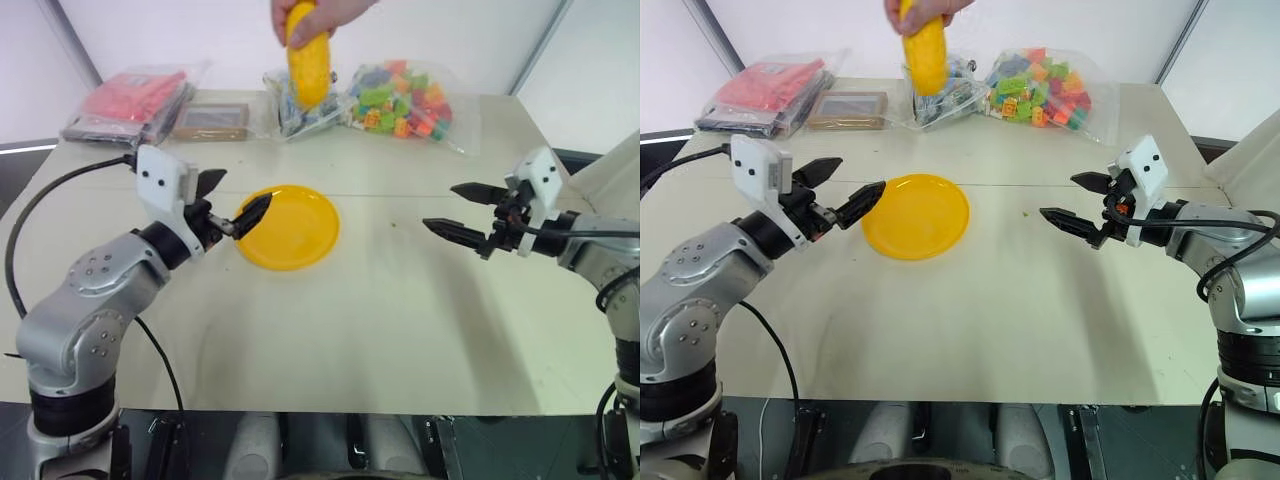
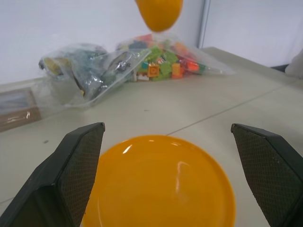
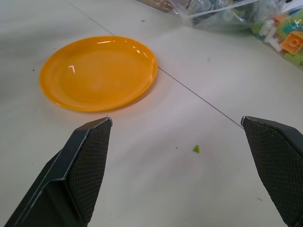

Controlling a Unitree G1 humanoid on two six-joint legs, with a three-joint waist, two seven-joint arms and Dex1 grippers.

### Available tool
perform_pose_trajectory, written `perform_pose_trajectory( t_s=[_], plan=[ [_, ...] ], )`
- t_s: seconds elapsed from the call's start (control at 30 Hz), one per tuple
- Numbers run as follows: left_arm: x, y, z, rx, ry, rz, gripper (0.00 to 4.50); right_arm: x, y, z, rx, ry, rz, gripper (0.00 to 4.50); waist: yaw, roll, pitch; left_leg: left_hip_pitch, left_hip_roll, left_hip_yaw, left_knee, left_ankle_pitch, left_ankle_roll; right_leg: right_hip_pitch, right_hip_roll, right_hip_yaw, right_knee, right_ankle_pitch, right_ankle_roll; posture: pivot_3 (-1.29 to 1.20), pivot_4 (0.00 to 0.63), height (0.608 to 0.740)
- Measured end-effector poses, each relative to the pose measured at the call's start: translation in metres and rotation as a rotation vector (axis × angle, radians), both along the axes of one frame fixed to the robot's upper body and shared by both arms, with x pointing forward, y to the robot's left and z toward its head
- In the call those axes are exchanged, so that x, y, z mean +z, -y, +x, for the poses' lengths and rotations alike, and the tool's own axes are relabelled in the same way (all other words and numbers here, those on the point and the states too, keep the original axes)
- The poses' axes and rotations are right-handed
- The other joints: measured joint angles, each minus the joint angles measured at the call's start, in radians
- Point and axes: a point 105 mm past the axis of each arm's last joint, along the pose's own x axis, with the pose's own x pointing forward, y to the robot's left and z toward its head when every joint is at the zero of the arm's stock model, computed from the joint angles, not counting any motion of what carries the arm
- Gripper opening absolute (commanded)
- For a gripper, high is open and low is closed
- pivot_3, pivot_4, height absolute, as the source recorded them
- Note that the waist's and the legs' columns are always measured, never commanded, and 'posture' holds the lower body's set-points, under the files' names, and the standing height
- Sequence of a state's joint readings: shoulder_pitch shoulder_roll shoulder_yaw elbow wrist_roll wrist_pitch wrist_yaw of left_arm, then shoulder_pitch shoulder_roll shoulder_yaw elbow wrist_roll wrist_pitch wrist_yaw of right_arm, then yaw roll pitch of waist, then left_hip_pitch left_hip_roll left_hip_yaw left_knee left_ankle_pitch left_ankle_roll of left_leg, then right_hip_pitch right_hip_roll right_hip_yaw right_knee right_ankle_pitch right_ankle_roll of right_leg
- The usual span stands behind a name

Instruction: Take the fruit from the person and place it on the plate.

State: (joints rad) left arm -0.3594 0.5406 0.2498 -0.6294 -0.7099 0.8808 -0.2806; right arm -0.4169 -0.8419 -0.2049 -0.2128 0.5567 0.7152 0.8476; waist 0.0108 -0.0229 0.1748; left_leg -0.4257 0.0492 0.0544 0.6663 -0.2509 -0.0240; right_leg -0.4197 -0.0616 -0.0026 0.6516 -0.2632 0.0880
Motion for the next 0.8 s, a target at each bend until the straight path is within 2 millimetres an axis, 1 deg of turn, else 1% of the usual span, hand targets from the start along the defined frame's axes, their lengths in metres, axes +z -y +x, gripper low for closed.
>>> perform_pose_trajectory(
  t_s=[0.07,0.17,0.3,0.43,0.57,0.67,0.8],
  plan=[
    [0.003,0.001,0.0,0.001,0.02,-0.026,4.47,0.006,-0.006,0.003,0.008,0.016,0.038,4.5,-0.001,0.0,0.0,0.0,0.0,0.0,0.0,0.0,0.0,0.0,0.0,0.0,0.0,0.0,0.0,0.0,0.15,0.731],
    [0.006,0.001,0.0,-0.001,0.037,-0.042,4.47,0.023,-0.018,0.007,0.026,0.043,0.11,4.5,-0.005,0.0,0.0,0.0,0.0,0.0,0.0,0.0,0.0,0.0,0.001,0.0,0.0,0.0,0.0,0.0,0.15,0.731],
    [0.008,0.001,0.006,0.004,0.036,-0.081,4.47,0.042,-0.036,0.005,0.075,0.086,0.165,4.5,0.0,0.0,0.0,0.0,0.0,0.0,0.0,0.0,0.0,0.0,0.0,0.0,0.0,0.0,0.0,0.0,0.15,0.731],
    [0.031,0.009,0.024,-0.013,0.073,-0.211,4.47,0.042,-0.041,0.004,0.089,0.078,0.161,4.5,0.01,-0.001,0.0,-0.001,-0.001,-0.002,0.001,0.0,0.0,0.002,-0.001,-0.002,-0.002,0.0,0.0,0.0,0.15,0.731],
    [0.047,0.015,0.042,-0.054,0.094,-0.262,4.47,0.042,-0.042,0.003,0.088,0.081,0.157,4.5,0.001,-0.001,0.0,0.0,-0.001,-0.002,0.0,0.0,0.0,0.002,0.0,-0.002,-0.002,0.0,0.0,0.0,0.15,0.731],
    [0.051,0.026,0.055,-0.109,0.084,-0.282,4.47,0.042,-0.042,0.003,0.085,0.081,0.156,4.5,-0.002,-0.001,0.0,0.0,-0.001,-0.002,0.0,0.0,0.0,0.001,0.0,-0.002,-0.002,0.0,0.0,0.0,0.15,0.731],
    [0.049,0.036,0.069,-0.176,0.038,-0.333,4.47,0.044,-0.044,0.001,0.09,0.091,0.15,4.5,-0.001,-0.001,0.0,0.0,-0.001,-0.002,0.0,0.0,0.0,0.001,0.0,-0.002,-0.002,0.0,0.0,0.0,0.15,0.731]
  ],
)
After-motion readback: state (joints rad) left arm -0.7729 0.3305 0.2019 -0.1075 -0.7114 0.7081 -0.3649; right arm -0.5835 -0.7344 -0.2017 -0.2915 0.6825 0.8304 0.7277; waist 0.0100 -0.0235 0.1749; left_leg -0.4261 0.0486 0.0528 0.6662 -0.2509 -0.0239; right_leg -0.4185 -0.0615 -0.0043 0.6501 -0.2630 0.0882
